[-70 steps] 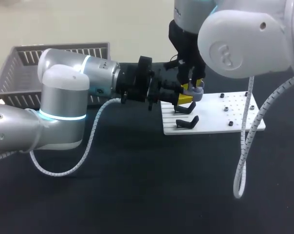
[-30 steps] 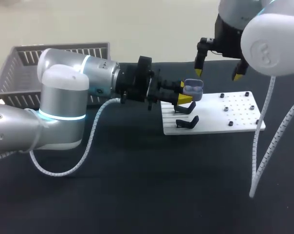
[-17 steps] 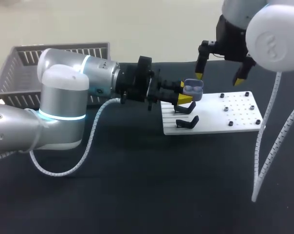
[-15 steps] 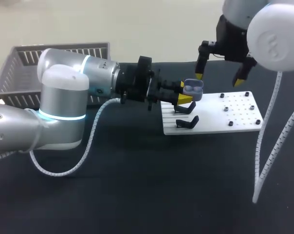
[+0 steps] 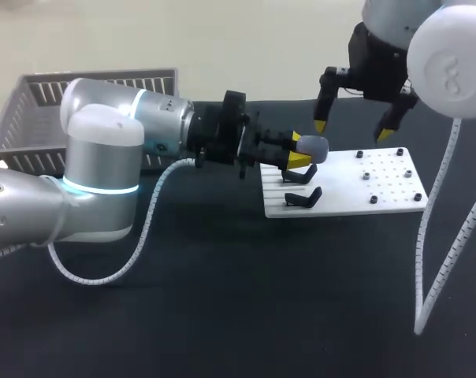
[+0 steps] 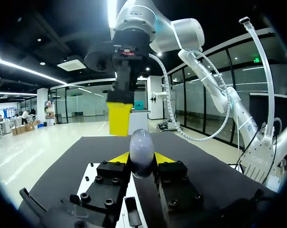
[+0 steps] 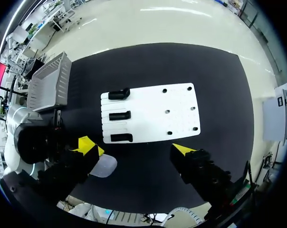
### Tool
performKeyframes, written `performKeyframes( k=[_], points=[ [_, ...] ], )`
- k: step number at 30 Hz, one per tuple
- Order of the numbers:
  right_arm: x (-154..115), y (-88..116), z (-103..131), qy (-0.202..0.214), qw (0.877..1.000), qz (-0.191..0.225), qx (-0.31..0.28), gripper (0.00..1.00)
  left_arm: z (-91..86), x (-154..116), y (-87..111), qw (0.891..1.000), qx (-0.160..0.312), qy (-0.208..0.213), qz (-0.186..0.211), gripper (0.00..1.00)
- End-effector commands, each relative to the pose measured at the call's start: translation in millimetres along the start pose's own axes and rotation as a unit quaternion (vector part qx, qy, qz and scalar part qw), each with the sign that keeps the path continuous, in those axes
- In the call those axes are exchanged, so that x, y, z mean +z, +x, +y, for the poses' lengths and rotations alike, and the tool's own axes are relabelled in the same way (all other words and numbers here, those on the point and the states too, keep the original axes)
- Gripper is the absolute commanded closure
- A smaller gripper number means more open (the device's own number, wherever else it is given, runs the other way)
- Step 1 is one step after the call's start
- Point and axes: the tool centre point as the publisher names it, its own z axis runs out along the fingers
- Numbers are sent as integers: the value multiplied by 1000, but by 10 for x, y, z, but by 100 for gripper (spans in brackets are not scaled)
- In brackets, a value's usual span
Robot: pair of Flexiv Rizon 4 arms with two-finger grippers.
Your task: Pick up each earbud case from the left stands, insert the matching earbuds, close the lid, and place the case in the box.
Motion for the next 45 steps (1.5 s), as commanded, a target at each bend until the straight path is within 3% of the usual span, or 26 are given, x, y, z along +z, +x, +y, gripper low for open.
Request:
performKeyframes(
  k=[1, 10, 19, 29, 34, 39, 45],
  points=[
    [-201, 122, -68, -14, 998, -54, -3, 0, -4, 1, -1, 1000, 0, -1, 0, 100],
    [-674, 357, -128, -52, 982, -177, -46, 0, -4, 1, -1, 1000, 0, -1, 0, 100],
    [-817, 579, -194, -61, 969, -230, -62, 0, -4, 1, -1, 1000, 0, -1, 0, 100],
    [-893, 589, -150, -96, 967, -228, -69, 0, -49, -124, -70, 1000, -5, -19, -3, 100],
    [-893, 589, -150, -96, 967, -228, -69, 0, -117, -357, -207, 998, -6, -60, -22, 100],
    [-893, 589, -150, -96, 967, -228, -69, 0, -177, -644, -363, 995, 5, -103, -15, 100],
    [-893, 589, -150, -96, 967, -228, -69, 0, -157, -1127, -497, 983, 18, -181, 24, 100]
  ],
)
